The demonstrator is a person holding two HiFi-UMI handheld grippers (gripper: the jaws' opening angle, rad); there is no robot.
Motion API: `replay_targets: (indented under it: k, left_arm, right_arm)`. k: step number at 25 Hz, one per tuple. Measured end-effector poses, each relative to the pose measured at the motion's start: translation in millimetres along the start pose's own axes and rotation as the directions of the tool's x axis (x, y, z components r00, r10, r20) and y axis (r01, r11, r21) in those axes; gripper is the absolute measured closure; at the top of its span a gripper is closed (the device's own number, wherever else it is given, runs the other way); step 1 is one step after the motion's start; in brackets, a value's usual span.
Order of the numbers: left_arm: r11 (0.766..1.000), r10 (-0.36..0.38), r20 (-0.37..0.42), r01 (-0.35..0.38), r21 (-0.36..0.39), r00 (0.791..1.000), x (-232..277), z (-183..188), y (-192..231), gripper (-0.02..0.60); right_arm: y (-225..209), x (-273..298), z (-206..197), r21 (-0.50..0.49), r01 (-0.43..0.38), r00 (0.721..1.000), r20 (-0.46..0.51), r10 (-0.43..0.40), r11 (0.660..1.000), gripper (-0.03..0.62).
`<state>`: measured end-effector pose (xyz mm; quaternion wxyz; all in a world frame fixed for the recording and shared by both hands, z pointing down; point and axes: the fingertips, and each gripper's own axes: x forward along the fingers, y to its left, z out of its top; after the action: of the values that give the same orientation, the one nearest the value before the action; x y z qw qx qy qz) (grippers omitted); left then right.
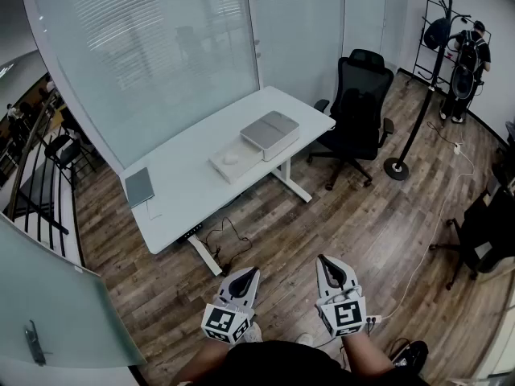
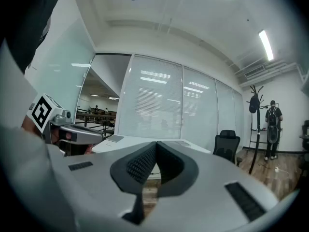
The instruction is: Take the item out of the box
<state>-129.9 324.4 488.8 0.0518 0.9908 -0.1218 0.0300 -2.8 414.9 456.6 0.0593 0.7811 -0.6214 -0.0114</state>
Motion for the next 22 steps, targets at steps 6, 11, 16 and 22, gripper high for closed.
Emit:
replay_targets:
  k: [6,11,16,22]
  left_arm:
    - [1.0,-0.005,0.0,0.005,0.002,1.0,-5,3,1,0.571]
    - [1.0,-0.014,-0.001,0.014,-0.006,1.0,-9,1,10,0.571]
    - [0.999,-0.031,-0.001,0.031,-0.009,1.0,-12,3,25,0.571]
    - [0.998,-0.056,0.006,0.056,0.001,0.998,-21,10,53,0.571]
  right_arm:
    - [15,-2,4,0.019,-0.015,1.0,0.0,0.015,1.0,0.591]
    - [24,0,5,0.037,-0.006,1.0,0.016,0.006,0.999,0.589]
    - [33,11,13,0.068,0.002,0.999,0.035,-0.004,0.998,0.589]
    - [57,33,25,0.061,0.019,0.999,0.047,-0.022,0.998,0.588]
